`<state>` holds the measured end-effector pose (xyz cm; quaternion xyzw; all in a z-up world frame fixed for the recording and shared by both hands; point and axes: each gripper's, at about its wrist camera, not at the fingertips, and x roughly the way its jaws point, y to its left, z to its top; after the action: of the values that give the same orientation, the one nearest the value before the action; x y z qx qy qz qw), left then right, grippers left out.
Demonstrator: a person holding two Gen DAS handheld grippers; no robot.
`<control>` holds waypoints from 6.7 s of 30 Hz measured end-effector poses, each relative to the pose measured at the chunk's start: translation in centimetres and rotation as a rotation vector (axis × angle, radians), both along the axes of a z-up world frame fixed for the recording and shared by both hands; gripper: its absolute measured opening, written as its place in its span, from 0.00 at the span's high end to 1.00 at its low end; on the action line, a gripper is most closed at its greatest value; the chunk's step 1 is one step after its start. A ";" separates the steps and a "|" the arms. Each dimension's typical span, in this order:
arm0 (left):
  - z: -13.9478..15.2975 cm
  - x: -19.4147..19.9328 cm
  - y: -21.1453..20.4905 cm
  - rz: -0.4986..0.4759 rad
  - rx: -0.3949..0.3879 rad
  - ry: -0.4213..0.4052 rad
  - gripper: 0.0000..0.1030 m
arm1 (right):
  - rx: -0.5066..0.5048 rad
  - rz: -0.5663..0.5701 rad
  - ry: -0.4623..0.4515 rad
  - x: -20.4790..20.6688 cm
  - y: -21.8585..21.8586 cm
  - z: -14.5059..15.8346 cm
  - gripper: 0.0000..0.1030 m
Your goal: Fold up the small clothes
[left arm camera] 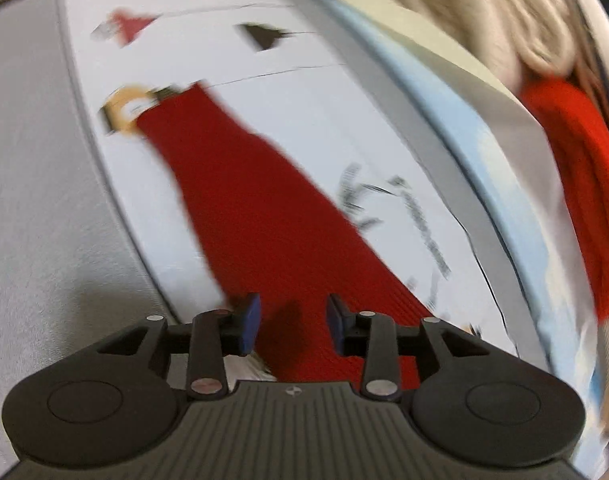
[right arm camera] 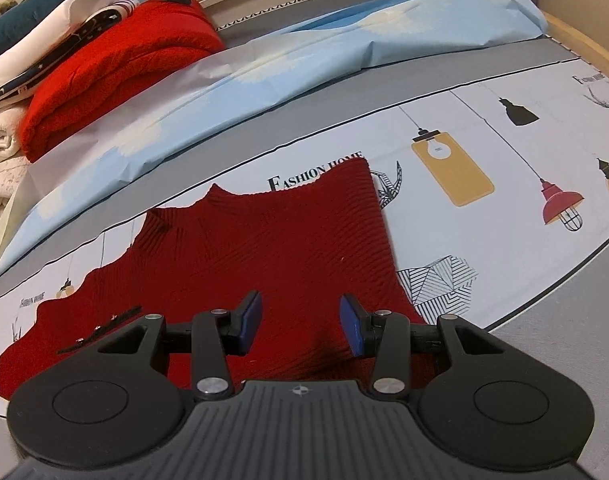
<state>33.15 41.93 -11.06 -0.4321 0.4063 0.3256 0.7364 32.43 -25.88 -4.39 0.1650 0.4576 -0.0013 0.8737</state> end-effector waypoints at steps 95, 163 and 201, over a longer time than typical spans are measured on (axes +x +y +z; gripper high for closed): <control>1.0 7.9 -25.4 -0.928 0.246 0.075 0.74 | 0.204 -0.215 0.074 2.3 -4.0 -5.2 0.57; -1.9 -27.0 -24.6 -0.786 0.110 0.111 0.61 | -0.089 -0.019 0.223 -26.2 -13.1 -8.7 0.42; -0.1 -28.6 -27.5 -0.946 0.277 0.046 0.90 | -0.056 0.048 0.132 -26.7 -12.5 -7.1 0.82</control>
<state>4.56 14.40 -11.13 -0.0909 0.5271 0.0162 0.8448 5.74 -38.41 -11.50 0.1292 0.5176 -0.0041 0.8458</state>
